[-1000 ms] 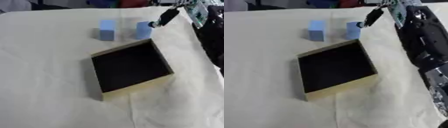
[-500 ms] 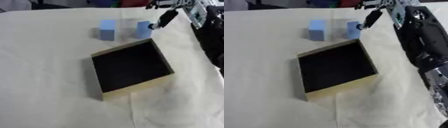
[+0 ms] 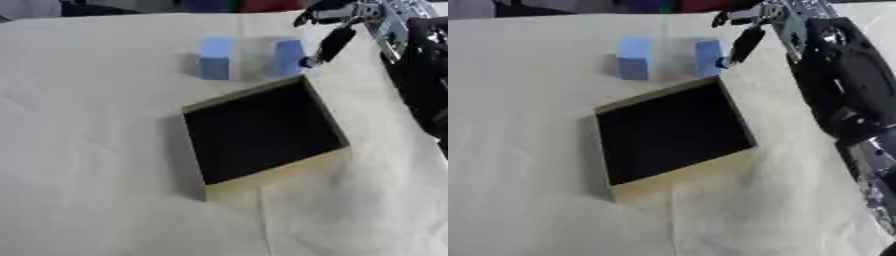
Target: Pick up objects on the table and place them in the box.
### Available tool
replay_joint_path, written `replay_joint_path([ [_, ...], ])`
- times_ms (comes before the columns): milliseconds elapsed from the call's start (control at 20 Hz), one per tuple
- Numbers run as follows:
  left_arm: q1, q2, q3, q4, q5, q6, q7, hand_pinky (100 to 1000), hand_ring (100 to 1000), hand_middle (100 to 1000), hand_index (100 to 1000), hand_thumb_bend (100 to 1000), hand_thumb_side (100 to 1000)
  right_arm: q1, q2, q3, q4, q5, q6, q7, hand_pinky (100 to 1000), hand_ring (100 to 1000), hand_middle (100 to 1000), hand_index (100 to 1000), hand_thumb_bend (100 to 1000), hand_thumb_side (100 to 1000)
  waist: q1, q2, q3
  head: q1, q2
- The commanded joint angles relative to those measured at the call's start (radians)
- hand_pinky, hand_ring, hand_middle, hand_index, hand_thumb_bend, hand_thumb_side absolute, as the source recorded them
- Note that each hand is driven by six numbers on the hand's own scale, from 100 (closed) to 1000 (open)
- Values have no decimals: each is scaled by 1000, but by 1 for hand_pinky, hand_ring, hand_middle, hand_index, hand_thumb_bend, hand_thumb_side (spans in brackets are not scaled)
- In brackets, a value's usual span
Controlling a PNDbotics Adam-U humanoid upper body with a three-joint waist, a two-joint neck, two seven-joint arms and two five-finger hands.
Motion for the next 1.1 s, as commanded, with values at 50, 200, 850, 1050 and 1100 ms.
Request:
replay_joint_path([
  [50, -12, 11, 7, -16, 2, 1, 0, 762, 695, 721, 886, 158, 744, -17, -5, -10, 0, 19, -4, -22, 906, 937, 942, 1000, 370, 470, 2, -15, 6, -6, -14],
  [200, -12, 9, 6, -16, 3, 1, 0, 762, 695, 721, 886, 157, 745, -14, 1, -12, 5, 19, -7, -36, 906, 936, 939, 1000, 365, 475, 3, -9, 11, -12, -18],
  [850, -17, 6, 5, -16, 4, 1, -4, 763, 694, 721, 883, 154, 749, -8, 10, -14, 21, 51, 1, -88, 867, 882, 850, 1000, 309, 465, 0, 4, 25, -22, -31],
  [1050, -18, 5, 6, -16, 4, 2, -7, 763, 693, 721, 882, 154, 750, -5, 14, -17, 35, 99, -2, -112, 841, 830, 774, 995, 293, 451, 1, 5, 26, -24, -34],
  [1100, -18, 5, 6, -16, 4, 2, -7, 763, 693, 721, 881, 154, 750, -5, 15, -18, 37, 106, -4, -119, 833, 814, 745, 978, 285, 447, 1, 5, 26, -24, -34],
])
